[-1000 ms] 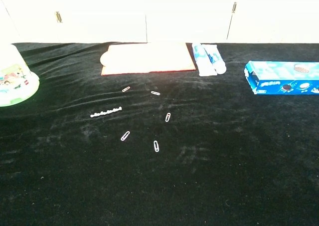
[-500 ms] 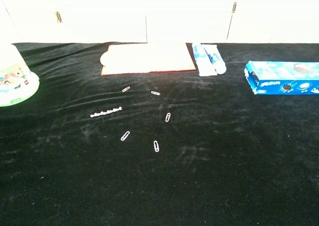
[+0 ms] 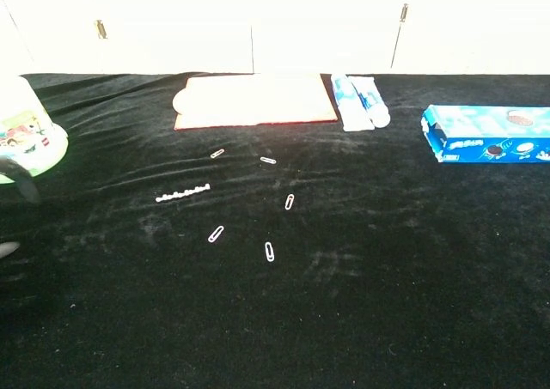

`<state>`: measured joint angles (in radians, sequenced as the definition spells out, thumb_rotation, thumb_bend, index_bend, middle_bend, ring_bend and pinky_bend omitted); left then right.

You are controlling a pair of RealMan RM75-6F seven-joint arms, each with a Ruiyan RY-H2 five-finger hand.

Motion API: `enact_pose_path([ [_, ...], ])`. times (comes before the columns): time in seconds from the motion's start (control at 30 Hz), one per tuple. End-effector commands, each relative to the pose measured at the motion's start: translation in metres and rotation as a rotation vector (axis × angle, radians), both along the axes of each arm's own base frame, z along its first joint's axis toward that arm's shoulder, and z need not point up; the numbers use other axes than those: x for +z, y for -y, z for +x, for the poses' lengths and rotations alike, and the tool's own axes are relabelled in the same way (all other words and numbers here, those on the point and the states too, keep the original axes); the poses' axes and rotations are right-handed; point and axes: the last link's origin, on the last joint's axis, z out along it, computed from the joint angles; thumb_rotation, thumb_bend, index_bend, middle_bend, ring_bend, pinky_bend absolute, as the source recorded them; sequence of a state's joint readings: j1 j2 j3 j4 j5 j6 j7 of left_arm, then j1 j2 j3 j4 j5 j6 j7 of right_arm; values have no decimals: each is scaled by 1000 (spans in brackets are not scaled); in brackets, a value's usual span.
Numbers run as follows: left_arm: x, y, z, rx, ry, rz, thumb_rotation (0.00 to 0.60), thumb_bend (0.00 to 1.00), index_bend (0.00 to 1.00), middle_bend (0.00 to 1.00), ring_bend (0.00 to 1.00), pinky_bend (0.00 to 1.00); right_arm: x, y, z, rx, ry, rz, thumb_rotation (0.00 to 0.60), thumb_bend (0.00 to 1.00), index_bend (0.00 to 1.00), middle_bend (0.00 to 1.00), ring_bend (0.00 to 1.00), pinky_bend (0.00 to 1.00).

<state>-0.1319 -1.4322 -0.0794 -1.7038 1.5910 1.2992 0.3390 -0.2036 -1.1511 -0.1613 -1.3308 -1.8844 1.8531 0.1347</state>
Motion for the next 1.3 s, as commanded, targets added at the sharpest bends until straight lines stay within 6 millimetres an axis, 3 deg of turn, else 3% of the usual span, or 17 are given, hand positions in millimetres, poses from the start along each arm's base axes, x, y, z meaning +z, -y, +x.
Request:
enact_pose_path([
  [0.03,-22,-37,24,61,55,-53,600,374,434,1000,1000,1000,6,10,-3,-31,17,-12,600,101,0,0,0,0],
  [0.23,-43,-68,45,102,92,-83,600,423,436,1000,1000,1000,11,21,-8,-70,39,-14,600,101,0,0,0,0],
  [0.53,-76,-110,59,116,93,-117,600,427,396,1000,1000,1000,16,36,-15,-123,73,-7,600,102,0,0,0,0],
  [0.9,-100,-124,75,47,-1,-83,600,427,389,1000,1000,1000,21,40,-21,-170,89,-16,600,102,0,0,0,0],
  [1.3,-116,-133,73,47,-53,-91,600,427,393,1000,1000,1000,24,37,-26,-188,104,-26,600,101,0,0,0,0],
])
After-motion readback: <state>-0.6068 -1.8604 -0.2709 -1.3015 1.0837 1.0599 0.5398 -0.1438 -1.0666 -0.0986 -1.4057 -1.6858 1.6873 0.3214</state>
